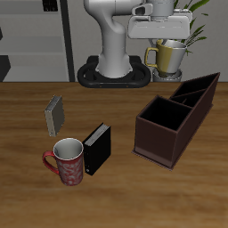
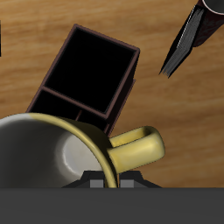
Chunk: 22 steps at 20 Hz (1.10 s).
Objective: Place the white-yellow mug into the left desk caddy's left compartment and place the black book into the left desk caddy's front compartment
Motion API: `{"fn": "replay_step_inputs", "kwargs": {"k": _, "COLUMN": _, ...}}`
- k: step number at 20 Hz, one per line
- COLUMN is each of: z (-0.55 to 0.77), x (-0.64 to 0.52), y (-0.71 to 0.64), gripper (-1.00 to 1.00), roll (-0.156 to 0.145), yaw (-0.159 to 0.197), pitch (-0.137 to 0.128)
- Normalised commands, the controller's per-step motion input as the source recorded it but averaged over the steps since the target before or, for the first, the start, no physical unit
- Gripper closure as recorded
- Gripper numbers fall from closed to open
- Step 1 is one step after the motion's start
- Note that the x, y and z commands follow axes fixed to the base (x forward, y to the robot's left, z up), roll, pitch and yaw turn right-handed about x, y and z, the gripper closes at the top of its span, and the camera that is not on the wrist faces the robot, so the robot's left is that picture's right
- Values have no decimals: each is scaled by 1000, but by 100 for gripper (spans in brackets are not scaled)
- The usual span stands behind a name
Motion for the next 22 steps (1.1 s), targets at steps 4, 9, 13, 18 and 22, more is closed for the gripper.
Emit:
{"fn": "replay_step_inputs", "kwargs": {"k": 4, "z": -159, "x": -534, "y": 368, "gripper": 100, "roll": 107, "yaw": 45, "pitch": -29}}
{"fn": "replay_step_inputs", "kwargs": {"k": 9, "z": -172, "x": -334, "y": 195, "gripper": 100, "roll": 75, "yaw": 12, "pitch": 1}}
{"fn": "replay_step_inputs", "kwargs": {"k": 13, "z": -267, "x": -126, "y": 77, "gripper": 100, "roll": -14, "yaw": -25, "pitch": 35}}
{"fn": "replay_step_inputs", "kwargs": {"k": 18, "z": -176, "x": -102, "y": 223, "gripper": 100, "roll": 12, "yaw": -9, "pitch": 28}}
{"fn": "replay_step_inputs", "kwargs": {"k": 22, "z": -74, "x": -290, "y": 405, "gripper": 100, "roll": 100, "yaw": 19, "pitch": -12}}
